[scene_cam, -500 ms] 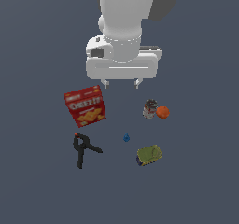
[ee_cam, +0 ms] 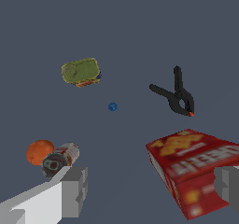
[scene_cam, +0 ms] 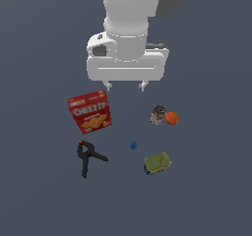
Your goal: Pick up a designated object from a clutter of objects.
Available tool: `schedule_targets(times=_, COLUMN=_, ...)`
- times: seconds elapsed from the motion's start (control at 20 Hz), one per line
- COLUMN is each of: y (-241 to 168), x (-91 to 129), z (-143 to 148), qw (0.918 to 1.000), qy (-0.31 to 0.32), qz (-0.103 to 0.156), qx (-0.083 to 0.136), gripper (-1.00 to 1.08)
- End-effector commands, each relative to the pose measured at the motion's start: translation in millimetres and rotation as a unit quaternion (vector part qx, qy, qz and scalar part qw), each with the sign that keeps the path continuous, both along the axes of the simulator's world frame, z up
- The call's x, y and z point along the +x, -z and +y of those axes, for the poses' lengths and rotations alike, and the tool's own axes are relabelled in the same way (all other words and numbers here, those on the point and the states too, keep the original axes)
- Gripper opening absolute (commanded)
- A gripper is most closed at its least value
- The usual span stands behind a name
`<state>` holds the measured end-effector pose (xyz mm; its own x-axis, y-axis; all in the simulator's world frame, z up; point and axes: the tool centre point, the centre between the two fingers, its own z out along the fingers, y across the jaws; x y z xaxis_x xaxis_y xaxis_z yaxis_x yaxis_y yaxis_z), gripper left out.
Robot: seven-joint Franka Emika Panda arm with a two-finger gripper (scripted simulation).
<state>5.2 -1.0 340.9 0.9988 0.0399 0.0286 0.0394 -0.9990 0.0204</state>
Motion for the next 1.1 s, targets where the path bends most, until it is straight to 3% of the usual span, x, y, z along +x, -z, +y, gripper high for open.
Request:
schedule_targets(times=0.0, y=-2.8, x=0.1, z=-1.5, qw=1.0, qy=-0.004, qz=-0.002, qx=-0.002, gripper=1.0)
schedule_targets(times=0.55, y=22.6, x=10.8, z=3.1, qw=0.9996, qy=0.028, qz=0.0, qx=0.002, gripper=1.0)
schedule_targets(times=1.05, y=98.7, x=34.9, z=15.6, qw=0.9928, qy=0.119, qz=0.004, qx=0.01, gripper=1.0)
